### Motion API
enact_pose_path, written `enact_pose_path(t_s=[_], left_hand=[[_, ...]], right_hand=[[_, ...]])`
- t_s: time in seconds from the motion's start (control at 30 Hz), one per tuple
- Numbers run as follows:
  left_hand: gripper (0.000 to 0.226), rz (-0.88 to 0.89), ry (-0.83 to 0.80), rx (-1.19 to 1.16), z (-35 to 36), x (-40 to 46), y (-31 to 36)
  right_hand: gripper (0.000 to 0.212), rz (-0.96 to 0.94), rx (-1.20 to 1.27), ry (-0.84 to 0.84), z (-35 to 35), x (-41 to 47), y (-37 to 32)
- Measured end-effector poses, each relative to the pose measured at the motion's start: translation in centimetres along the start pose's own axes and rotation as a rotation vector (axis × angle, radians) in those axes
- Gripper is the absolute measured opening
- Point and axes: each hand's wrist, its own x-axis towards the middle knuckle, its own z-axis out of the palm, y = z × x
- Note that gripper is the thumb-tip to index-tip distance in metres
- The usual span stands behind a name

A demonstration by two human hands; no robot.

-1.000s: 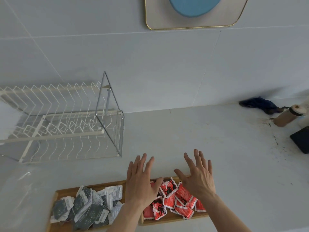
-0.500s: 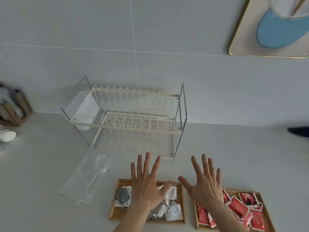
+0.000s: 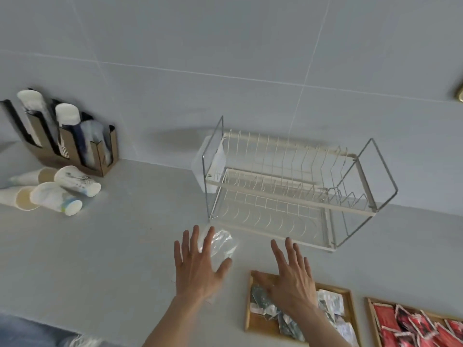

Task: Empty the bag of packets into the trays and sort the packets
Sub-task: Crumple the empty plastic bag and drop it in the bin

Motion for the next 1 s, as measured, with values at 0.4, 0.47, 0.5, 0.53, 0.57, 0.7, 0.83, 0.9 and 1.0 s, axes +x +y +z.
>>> enact_pose_path(t_s=[0.4,0.47,0.5,0.53,0.57,0.7,0.83,0.9,1.0], left_hand=[[0.083,-0.289,-0.216,-0.45,0.9,2.9,-4.5],[0.074,-0.325,-0.261,-0.493,1.1,2.9,-4.4],[0.068,-0.339,-0.282,-0.495,1.1,2.9,-4.4],[0.061,-0.353,-0.302,-0.505,1.0,2.8,-4.4],[0.054,-0.372,-0.324,-0.533,0.9,2.6,-4.3],[0.028,-0.413,-0.362,-0.755,0.9,1.8,-4.6],[0.019,-0.463,-0.365,-1.111,-0.2,1.3,-3.7],[0.018,-0.487,-0.401,-1.243,-1.1,1.2,-2.9],[0.018,-0.454,-0.409,-1.326,-2.2,1.3,-2.0]], right_hand=[[0.092,-0.002,0.191,-0.325,3.3,0.9,-8.3],[0.091,0.031,0.276,-0.342,4.2,1.2,-9.0],[0.09,0.08,0.352,-0.352,4.7,1.5,-9.2],[0.091,0.149,0.444,-0.371,5.1,1.6,-9.3],[0.092,0.222,0.551,-0.388,5.5,1.9,-9.4],[0.088,0.438,0.875,-0.379,5.6,2.4,-9.3],[0.077,0.498,1.015,-0.367,4.0,2.4,-8.5],[0.073,0.528,1.107,-0.372,3.0,2.4,-8.2],[0.055,0.527,1.225,-0.341,2.0,2.4,-7.3]])
